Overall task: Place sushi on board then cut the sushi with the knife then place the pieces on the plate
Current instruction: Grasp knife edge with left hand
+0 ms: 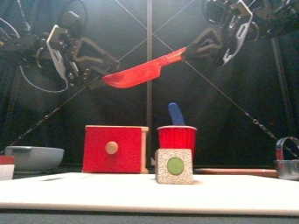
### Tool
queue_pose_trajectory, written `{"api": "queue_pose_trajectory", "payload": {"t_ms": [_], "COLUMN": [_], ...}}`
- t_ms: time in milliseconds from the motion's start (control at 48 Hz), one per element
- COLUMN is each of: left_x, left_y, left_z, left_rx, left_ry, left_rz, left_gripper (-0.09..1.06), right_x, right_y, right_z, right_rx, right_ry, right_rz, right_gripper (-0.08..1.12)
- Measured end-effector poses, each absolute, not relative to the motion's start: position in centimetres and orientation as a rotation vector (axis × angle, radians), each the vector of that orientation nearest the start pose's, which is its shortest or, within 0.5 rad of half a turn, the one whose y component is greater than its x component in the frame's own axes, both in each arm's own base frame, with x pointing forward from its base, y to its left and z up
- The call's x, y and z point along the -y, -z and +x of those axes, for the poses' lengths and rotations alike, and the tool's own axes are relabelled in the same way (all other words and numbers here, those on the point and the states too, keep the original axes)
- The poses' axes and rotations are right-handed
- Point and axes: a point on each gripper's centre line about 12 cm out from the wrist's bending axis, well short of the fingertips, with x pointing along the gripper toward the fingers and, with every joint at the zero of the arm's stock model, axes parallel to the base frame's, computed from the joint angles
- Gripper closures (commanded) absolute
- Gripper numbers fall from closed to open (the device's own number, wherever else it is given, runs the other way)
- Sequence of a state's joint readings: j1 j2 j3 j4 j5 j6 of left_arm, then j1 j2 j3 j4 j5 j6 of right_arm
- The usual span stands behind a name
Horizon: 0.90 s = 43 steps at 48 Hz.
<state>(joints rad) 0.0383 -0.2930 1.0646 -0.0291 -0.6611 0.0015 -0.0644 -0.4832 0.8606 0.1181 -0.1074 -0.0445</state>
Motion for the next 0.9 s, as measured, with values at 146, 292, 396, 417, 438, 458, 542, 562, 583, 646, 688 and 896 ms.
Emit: {"api": "queue_pose_trajectory", "payload": {"t_ms": [146, 292, 396, 417, 438, 458, 542, 562, 583, 646, 688, 896], "left_x": [-1.3, -1.2, -1.2, -1.2, -1.2, -1.2, -1.2, -1.2, -1.1, -1.1, -1.1, -1.0], "left_y": [-19.8, -19.8, -19.9, -19.9, -20.0, -20.0, -20.1, -20.1, -20.1, -20.1, -20.2, -20.4], "left_z": [31.3, 31.4, 31.3, 31.3, 31.3, 31.3, 31.2, 31.1, 31.1, 30.9, 30.8, 30.6], "left_rx": [-0.147, -0.149, -0.146, -0.144, -0.142, -0.141, -0.138, -0.138, -0.138, -0.136, -0.135, -0.130], "left_ry": [-0.046, -0.045, -0.045, -0.045, -0.045, -0.045, -0.045, -0.045, -0.041, -0.039, -0.039, -0.037], "left_rz": [-0.010, -0.010, -0.010, -0.010, -0.012, -0.010, -0.010, -0.009, -0.007, -0.010, -0.010, -0.010], "left_gripper": [0.12, 0.26, 0.38, 0.39, 0.41, 0.42, 0.47, 0.48, 0.50, 0.52, 0.54, 0.61], "right_x": [2.1, 2.1, 2.1, 2.1, 2.1, 2.1, 2.1, 2.1, 2.2, 2.2, 2.1, 1.4], "right_y": [-27.8, -27.7, -27.7, -27.8, -27.8, -27.7, -27.7, -27.7, -27.7, -27.4, -27.2, -24.0], "right_z": [30.6, 30.5, 30.5, 30.6, 30.6, 30.5, 30.5, 30.5, 30.5, 30.5, 30.4, 29.8], "right_rx": [-0.269, -0.271, -0.271, -0.269, -0.269, -0.271, -0.272, -0.271, -0.272, -0.278, -0.286, -0.411], "right_ry": [0.085, 0.087, 0.087, 0.087, 0.085, 0.087, 0.086, 0.087, 0.088, 0.089, 0.088, 0.068], "right_rz": [0.079, 0.081, 0.080, 0.081, 0.079, 0.081, 0.080, 0.080, 0.081, 0.081, 0.084, 0.098], "right_gripper": [0.78, 0.78, 0.78, 0.78, 0.78, 0.78, 0.78, 0.78, 0.78, 0.78, 0.78, 0.78]}}
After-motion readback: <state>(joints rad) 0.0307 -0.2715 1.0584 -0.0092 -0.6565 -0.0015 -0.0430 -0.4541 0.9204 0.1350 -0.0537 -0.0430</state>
